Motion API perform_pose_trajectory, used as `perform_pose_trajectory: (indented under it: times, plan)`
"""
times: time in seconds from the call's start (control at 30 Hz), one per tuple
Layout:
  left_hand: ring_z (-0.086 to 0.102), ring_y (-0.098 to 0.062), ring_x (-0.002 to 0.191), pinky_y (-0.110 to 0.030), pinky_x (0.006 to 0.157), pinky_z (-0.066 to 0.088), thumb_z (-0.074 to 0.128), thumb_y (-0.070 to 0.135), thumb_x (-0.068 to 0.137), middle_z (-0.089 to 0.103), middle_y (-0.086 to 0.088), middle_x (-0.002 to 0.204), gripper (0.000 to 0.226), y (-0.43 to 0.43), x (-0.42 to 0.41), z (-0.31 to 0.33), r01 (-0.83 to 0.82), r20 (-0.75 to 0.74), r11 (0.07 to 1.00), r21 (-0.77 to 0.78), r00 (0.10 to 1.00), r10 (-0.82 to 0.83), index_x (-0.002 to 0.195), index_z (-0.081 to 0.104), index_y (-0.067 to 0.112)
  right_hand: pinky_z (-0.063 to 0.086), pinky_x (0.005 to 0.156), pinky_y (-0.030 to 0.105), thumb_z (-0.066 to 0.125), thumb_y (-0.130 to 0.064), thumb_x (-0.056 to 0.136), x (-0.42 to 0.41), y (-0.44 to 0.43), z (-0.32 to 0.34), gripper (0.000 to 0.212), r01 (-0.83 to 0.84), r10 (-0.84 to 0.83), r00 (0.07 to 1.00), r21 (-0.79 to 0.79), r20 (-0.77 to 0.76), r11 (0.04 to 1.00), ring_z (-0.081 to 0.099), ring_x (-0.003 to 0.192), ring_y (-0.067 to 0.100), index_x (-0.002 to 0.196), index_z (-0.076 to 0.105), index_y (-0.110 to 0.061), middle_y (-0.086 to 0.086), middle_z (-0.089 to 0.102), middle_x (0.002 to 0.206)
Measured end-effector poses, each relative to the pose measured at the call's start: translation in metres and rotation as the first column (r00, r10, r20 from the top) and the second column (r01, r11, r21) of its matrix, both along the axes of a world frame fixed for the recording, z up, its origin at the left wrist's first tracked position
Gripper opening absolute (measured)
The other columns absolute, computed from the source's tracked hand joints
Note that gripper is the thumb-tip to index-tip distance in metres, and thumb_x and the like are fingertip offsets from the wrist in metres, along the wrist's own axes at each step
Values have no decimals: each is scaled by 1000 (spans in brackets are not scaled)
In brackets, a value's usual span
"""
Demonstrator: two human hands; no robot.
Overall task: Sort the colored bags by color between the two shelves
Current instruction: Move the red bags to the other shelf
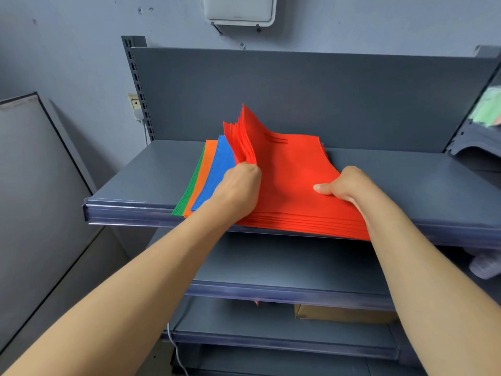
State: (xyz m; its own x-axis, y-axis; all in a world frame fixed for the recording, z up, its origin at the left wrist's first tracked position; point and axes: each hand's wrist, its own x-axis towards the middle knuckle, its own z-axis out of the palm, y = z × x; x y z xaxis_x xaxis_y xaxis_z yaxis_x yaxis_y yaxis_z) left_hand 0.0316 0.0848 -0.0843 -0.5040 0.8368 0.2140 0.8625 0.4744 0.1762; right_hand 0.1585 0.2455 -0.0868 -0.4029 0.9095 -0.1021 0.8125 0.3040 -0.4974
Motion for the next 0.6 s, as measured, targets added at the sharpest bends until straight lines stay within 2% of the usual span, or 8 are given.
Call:
perform_pose_trajectory:
  times: [0.13,0.23,0.33,0.4,0.47,0.5,0.53,0.6]
  plan:
    - [50,-37,86,-34,65,31,33,-12,80,52,-19,110,24,-1,1,1,74,-21,994,-75,997,-75,92,51,-2,42,84,33,75,-32,79,4,0,-2,60,35,-36,995,-14,-97,999,53,114,33,121,50,4,18,55,126]
    - [52,-37,93,-34,67,32,33,-11,81,50,-18,114,27,0,3,1,89,-28,991,-101,995,-92,100,52,-4,43,91,36,76,-31,78,3,-1,-2,61,37,-33,994,32,-100,999,50,119,34,122,50,5,19,53,129]
    - [53,-38,90,-34,67,33,33,-12,81,45,-19,124,27,-2,8,1,87,-14,989,-118,996,-90,97,52,-3,43,89,36,75,-28,79,2,-3,-3,57,30,-20,994,88,-107,996,50,119,35,121,51,3,18,54,128]
    - [49,-34,67,-36,60,33,32,-14,80,25,-26,144,22,-2,10,1,67,33,990,-123,997,-63,88,46,0,42,88,36,74,-27,80,1,-4,-5,58,35,-22,992,101,-123,994,49,120,34,123,47,2,17,53,129]
    - [46,-29,55,-37,55,35,32,-13,80,2,-31,151,24,-2,8,2,25,83,996,-87,996,-18,96,45,-1,41,91,36,73,-27,81,1,-4,-7,62,39,-26,991,96,-131,995,47,123,34,127,43,1,17,51,131]
    - [53,-33,63,-40,61,41,33,-12,82,7,-31,150,32,-1,4,-1,7,109,999,-52,994,-2,109,46,-3,41,92,36,73,-27,81,1,-5,-7,62,40,-27,991,94,-130,995,46,123,34,128,42,1,17,51,132]
    - [58,-37,81,-43,73,45,35,-9,84,20,-29,147,41,1,-1,-3,-7,135,1000,-14,991,9,124,43,-1,41,92,36,73,-28,81,1,-5,-8,63,40,-28,991,91,-131,995,46,123,34,129,42,1,17,51,133]
    - [51,-39,108,-44,90,43,41,-2,87,46,-23,127,59,4,-8,-9,-29,181,999,41,983,21,143,26,7,42,90,35,72,-28,81,1,-5,-8,63,37,-25,991,86,-133,996,48,122,33,128,42,0,16,51,132]
